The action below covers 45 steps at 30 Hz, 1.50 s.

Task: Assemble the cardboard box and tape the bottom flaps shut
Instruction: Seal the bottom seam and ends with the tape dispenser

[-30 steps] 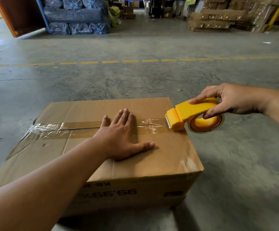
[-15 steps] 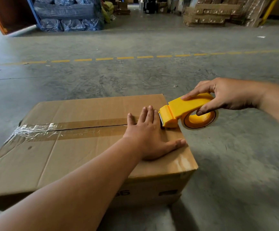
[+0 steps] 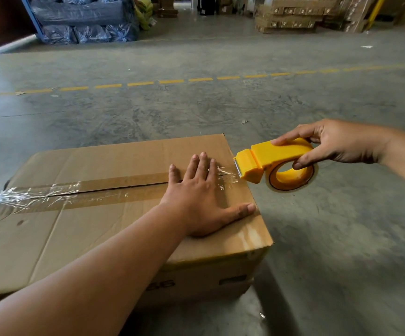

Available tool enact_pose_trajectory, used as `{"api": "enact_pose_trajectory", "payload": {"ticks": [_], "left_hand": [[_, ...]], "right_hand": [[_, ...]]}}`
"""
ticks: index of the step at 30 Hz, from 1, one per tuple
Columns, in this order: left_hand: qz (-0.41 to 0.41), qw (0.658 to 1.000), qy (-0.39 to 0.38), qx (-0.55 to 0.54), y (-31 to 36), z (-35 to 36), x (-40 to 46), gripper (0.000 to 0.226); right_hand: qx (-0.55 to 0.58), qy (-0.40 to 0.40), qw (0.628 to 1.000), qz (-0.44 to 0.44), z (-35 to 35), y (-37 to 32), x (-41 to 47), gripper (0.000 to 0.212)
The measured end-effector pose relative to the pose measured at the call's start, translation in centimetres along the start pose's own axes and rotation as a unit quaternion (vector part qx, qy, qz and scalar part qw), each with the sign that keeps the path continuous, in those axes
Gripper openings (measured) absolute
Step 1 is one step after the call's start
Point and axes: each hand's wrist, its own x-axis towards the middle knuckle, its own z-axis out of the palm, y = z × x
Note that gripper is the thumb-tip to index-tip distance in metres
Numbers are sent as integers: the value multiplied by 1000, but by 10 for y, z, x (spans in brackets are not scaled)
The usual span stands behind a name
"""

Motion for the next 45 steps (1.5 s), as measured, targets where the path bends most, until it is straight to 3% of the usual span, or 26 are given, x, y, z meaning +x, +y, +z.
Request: {"api": "enact_pose_trajectory", "payload": {"ticks": [8, 16, 22, 26, 30, 36, 42, 45], "left_hand": [[3, 1000, -5, 7, -8, -1, -4, 128], [4, 1000, -8, 8, -8, -1, -5, 128], [29, 999, -15, 31, -8, -3, -5, 94], [46, 997, -33, 47, -3, -9, 0, 85], [43, 998, -34, 39, 2, -7, 4, 86], [112, 993, -1, 37, 6, -10, 12, 93], [156, 987, -6, 31, 20, -17, 34, 71], [151, 988, 7, 27, 21, -13, 35, 74]], "right_hand": [[7, 15, 1000, 4, -7, 13, -12, 60], [-56, 8, 998, 6, 2, 24, -2, 58], [-32, -14, 999, 22, 10, 23, 6, 59], [16, -2, 1000, 27, 11, 22, 5, 53], [-102, -55, 993, 28, 38, 42, 2, 38], [-37, 70, 997, 13, 54, 61, -6, 36], [-16, 159, 987, -18, 48, 44, -4, 39], [-22, 203, 979, -26, 48, 39, -7, 57]]}}
